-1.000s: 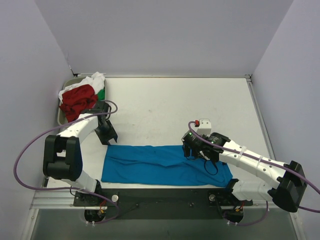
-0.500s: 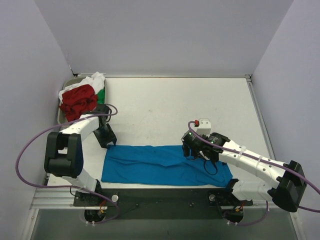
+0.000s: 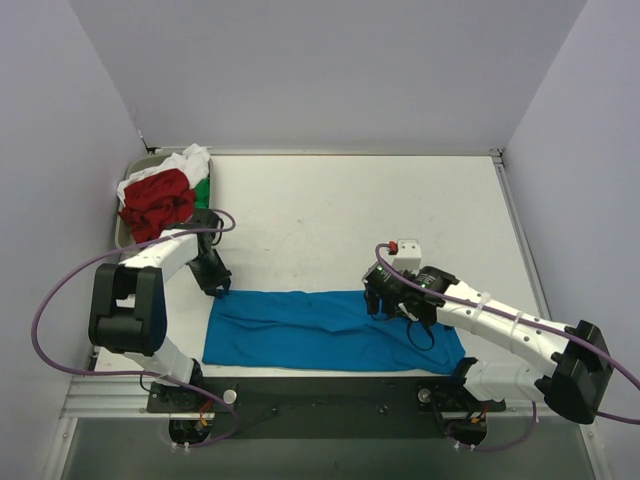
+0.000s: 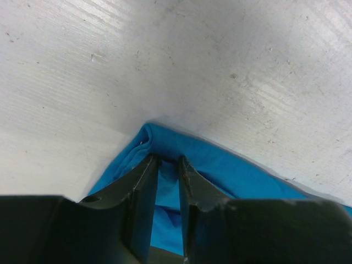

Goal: Fold and stack the t-shirts

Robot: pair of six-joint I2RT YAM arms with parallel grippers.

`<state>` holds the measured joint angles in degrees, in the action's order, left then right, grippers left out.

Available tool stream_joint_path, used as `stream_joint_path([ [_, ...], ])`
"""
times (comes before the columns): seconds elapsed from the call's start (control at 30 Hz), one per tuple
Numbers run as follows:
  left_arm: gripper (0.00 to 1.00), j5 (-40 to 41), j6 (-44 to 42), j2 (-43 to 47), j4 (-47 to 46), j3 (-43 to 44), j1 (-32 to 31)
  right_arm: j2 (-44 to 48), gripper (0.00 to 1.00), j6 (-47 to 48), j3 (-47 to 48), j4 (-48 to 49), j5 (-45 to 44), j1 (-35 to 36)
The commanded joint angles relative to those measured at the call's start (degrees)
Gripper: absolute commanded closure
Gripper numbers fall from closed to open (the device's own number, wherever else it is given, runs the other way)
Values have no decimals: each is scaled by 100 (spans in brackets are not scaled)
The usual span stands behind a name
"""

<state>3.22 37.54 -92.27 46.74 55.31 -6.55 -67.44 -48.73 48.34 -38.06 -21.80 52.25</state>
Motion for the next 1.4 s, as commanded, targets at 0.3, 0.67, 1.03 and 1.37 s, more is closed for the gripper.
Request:
stream_joint_path([
  [0.3, 73, -32, 52, 657, 265, 120, -4, -191, 24, -31, -79, 1, 9, 127],
  [0.67, 100, -199, 175, 2116, 766, -486, -286, -252, 24, -75, -61, -8, -8, 215],
  [1.03, 100, -191, 359, 3346, 1513, -811, -497, -322, 24, -181, 62, -157, -87, 391],
  [1.37, 74, -226, 263, 3988, 2031, -1110, -497, -489, 24, -251, 246, -359, -166, 576],
])
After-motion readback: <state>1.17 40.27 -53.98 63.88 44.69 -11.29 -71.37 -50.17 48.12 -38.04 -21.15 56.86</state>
